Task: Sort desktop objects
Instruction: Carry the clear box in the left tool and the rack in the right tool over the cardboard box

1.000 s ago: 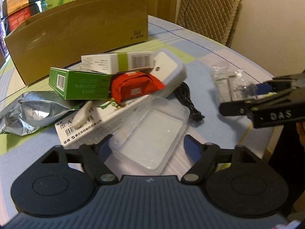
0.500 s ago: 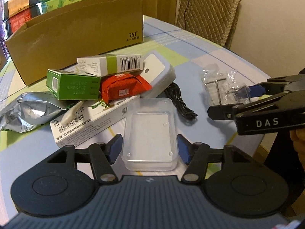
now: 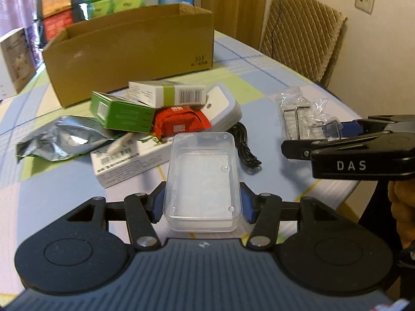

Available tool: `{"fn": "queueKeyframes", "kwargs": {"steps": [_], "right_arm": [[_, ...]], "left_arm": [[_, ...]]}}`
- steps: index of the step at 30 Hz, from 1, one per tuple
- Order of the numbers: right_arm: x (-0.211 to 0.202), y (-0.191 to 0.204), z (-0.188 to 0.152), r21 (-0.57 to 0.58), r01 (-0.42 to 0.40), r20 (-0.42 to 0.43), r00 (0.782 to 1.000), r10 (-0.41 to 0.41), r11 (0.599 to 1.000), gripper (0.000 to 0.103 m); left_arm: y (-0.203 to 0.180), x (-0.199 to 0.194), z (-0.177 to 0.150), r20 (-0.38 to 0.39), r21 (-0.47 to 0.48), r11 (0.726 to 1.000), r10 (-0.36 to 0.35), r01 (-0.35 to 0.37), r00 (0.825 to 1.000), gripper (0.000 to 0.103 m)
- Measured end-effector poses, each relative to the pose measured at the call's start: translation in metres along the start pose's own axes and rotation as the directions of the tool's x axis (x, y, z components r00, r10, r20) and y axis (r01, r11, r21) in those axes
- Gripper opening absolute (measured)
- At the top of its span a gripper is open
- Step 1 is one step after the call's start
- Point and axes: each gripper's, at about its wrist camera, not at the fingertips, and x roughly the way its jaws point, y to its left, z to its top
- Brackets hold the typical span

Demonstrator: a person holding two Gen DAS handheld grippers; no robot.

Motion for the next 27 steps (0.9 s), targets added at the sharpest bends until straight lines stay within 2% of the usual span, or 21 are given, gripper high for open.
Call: {"fn": "queueKeyframes", "kwargs": {"steps": [7,14,23,27], "right_arm": [[-0.022,0.005,0.026,-0.017,-0.036,0.050,0.998,0.037,0.999,0.071],[-0.020,0.013,0.090,-0.053,-0.109,0.070,0.991,0.112,0.993,0.071],[0.031,0.017,0.199,-0.131,-0.107,0.131,0.984,0.124,0.986,0.071],[0.070,0.019,0.236,-0.158,-0.102,0.132,0.984,0.123,0.982,0.071]], "left_arm": [[0.011,-0.030,0.027,0.032,-0.072,0.996,0.062,-0.060,0.998,0.051],[0.046,-0.040,0.086,0.081,-0.120,0.985,0.137,-0.127,0.987,0.051],[0.110,-0.001,0.182,0.169,-0.164,0.968,0.217,-0.189,0.962,0.051],[0.139,0.031,0.205,0.170,-0.199,0.960,0.231,-0.197,0.958,0.051]]}}
